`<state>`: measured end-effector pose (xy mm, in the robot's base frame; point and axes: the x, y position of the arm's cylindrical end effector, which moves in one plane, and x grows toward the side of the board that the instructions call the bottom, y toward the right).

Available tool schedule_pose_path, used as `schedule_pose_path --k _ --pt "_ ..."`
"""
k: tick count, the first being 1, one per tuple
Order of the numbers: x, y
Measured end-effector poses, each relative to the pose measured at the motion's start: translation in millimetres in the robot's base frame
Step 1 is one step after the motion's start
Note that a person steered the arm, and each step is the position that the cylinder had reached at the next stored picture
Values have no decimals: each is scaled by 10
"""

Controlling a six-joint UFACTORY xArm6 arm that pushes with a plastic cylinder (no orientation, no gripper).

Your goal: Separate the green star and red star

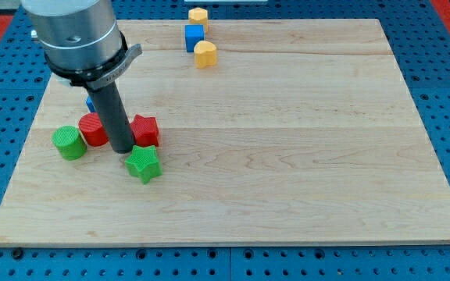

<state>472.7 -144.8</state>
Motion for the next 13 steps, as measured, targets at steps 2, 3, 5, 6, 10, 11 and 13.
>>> schedule_pose_path --k 2,3,5,6,10,11,13 --pt "-527 417" --pt "-582 332" --pt "-999 1683" --pt "-1243 1905" --pt "-1529 3288" --pt "-1285 3506" --pt "-1177 2171"
